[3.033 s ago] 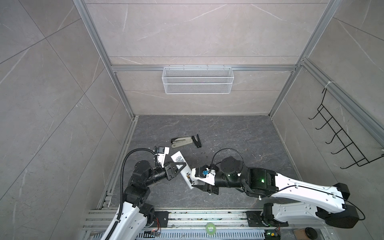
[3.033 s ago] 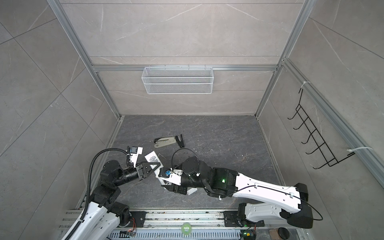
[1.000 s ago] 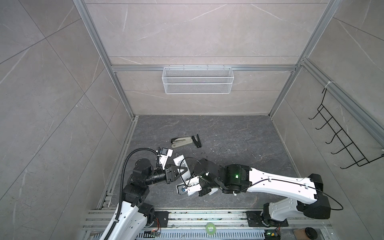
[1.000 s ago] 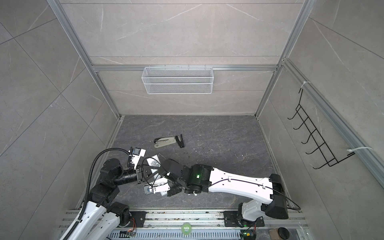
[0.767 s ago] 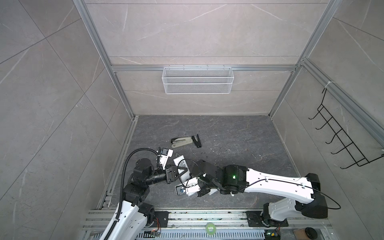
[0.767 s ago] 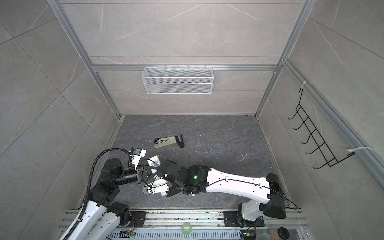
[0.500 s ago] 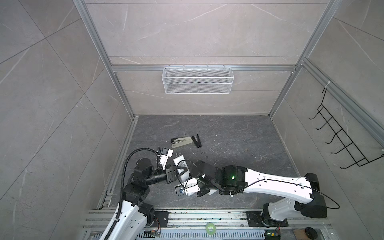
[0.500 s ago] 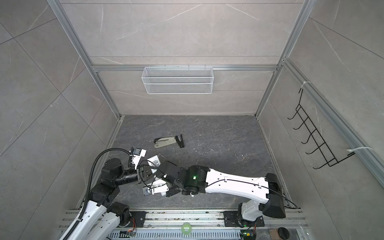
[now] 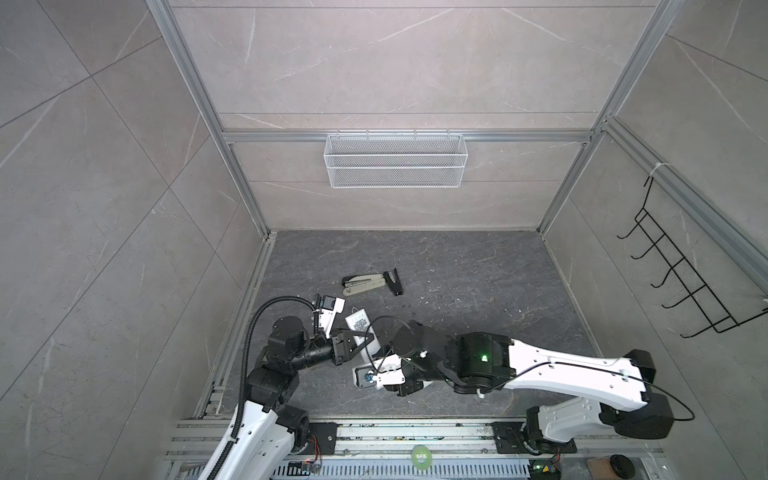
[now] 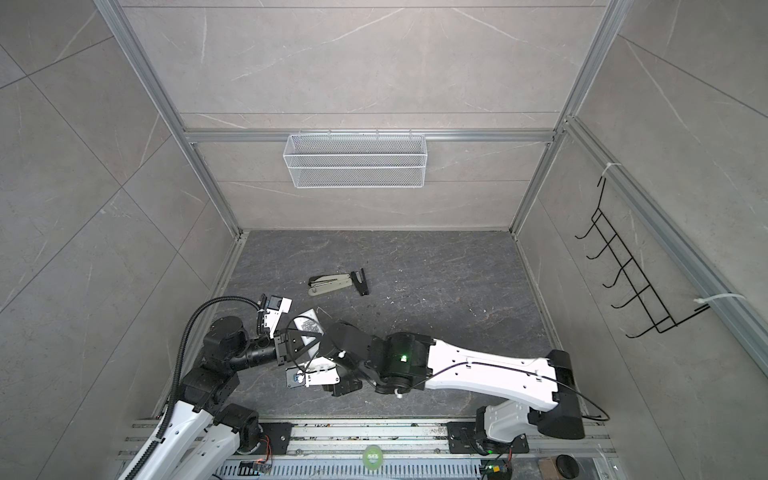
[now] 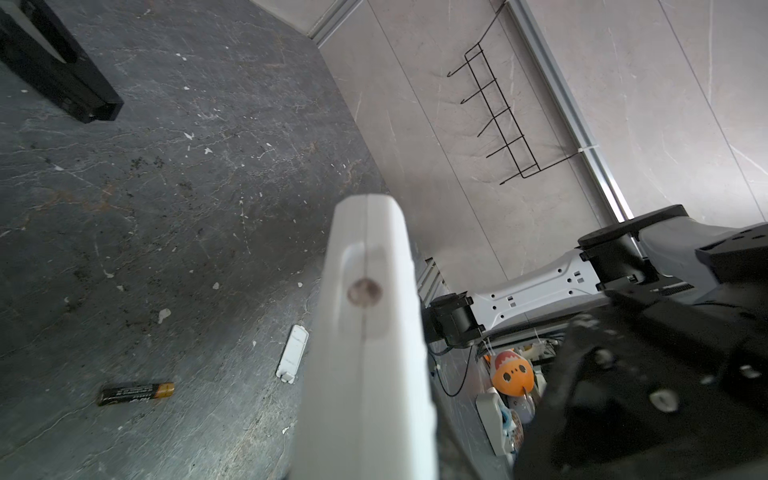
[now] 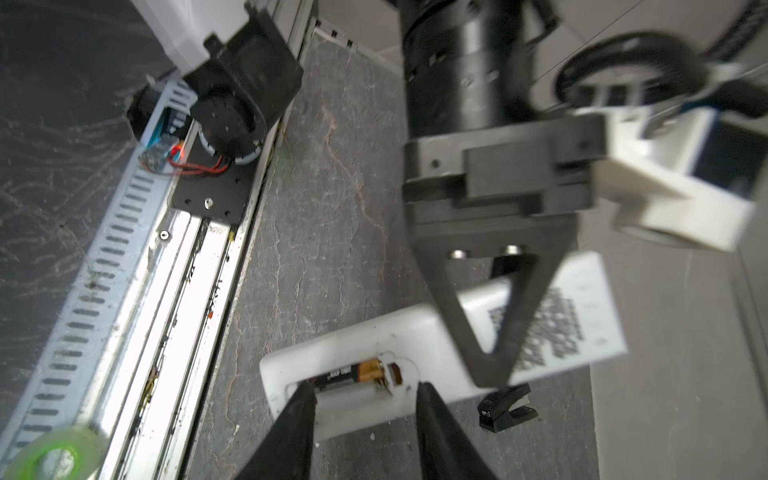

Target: Load the batteries into the remote control

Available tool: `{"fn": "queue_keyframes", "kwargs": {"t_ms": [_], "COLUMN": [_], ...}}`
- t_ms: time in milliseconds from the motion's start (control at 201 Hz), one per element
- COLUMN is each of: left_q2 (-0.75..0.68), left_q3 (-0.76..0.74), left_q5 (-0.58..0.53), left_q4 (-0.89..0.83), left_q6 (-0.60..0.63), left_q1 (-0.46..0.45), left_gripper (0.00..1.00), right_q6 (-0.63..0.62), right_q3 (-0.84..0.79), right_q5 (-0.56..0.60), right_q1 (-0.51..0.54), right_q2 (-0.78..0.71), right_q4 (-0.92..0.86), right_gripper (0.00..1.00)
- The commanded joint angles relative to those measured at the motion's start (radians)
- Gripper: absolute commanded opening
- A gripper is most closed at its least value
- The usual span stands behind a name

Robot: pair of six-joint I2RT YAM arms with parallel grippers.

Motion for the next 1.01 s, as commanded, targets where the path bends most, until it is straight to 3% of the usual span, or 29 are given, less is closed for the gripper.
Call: {"fn": "queue_keyframes", "kwargs": {"t_ms": [0,209,473,777,1001], "left_q2": [-0.003,0.027,0.031,-0.03,-0.081], "left_q3": [0.046,0.037,0.03,0.047,0.0], "left_q5": [-0.051,-0.181,-0.33,-0.464,-0.559], "left_q4": [-0.021,-0.1,-0.153,-0.271,-0.257], "left_q6": [0.035,0.055,0.052,0.079,0.043], "left_q1": [0.0,0.001,0.021,0.05,0.053], "left_gripper": [0.0,0.0,0.0,0.0,0.0], "right_q6": [0.151,0.352,0.54,0.511,0.493], "right_q3": [0.015,-0.004,-0.11,-0.093,-0.044], "right_q5": [0.026,0.107,-0.096,-0.203,-0.325], "right_q1": [0.004,-0.075,-0.315,-0.37,-0.373], "right_q2": [-0.087,-0.098,-0.015,0.235,0.417], "right_q4": [0.032,-0.045,-0.029,-0.01,0.051], "right_gripper": [0.49,0.6,0.66,0.64,0.61]}}
